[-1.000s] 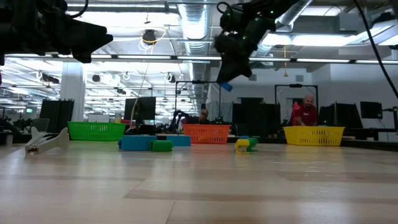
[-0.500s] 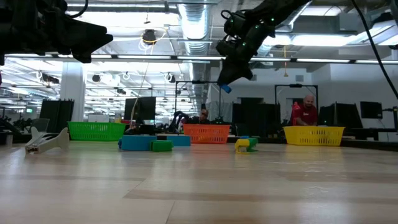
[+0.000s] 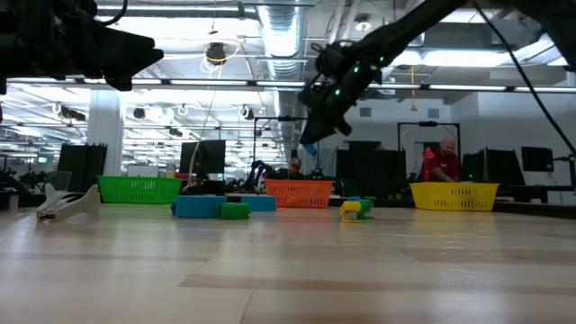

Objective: Pick and place Stapler, Stapler remover, tape
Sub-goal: Put the blue stapler into the orange bin, then put the green stapler into the orange bin

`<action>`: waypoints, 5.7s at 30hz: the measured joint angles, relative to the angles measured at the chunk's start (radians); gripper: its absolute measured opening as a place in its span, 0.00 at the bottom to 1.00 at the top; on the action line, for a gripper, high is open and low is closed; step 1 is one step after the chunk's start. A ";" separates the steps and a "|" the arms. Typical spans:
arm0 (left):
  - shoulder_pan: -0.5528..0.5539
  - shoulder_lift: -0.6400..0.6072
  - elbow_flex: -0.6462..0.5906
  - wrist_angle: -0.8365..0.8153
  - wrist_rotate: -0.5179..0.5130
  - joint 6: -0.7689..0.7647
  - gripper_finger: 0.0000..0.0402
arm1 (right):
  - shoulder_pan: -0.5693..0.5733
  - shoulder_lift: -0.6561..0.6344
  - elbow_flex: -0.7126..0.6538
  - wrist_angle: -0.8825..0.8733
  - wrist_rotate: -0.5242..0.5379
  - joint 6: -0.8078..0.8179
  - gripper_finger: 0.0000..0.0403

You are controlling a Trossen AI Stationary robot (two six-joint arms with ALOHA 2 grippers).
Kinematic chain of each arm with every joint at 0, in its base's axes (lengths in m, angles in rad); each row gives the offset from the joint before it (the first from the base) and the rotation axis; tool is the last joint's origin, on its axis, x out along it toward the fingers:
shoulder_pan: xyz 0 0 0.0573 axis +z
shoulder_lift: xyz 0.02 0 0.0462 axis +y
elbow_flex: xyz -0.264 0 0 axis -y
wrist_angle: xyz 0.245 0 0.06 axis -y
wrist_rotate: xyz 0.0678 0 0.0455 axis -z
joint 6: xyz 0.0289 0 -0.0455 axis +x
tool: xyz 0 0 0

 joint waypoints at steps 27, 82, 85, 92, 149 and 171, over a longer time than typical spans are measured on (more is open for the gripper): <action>0.000 0.000 0.000 0.003 0.000 0.000 0.42 | -0.026 0.112 0.000 0.063 0.001 0.000 0.15; 0.000 0.000 0.000 0.003 0.000 0.000 0.42 | 0.385 -0.152 0.000 -0.172 0.000 0.003 0.58; 0.000 0.000 0.000 0.003 0.000 0.000 0.42 | 0.403 -0.152 -0.003 -0.189 0.000 0.003 0.58; 0.000 0.000 0.000 0.003 0.000 0.000 0.42 | 0.423 -0.151 -0.021 -0.187 0.002 0.003 0.58; 0.000 0.000 0.000 0.003 0.000 0.000 0.42 | 0.570 -0.148 -0.023 -0.311 -0.003 -0.130 0.78; 0.000 0.000 0.000 0.004 0.000 0.000 0.42 | 0.653 -0.221 -0.127 -0.463 -0.001 -0.381 0.78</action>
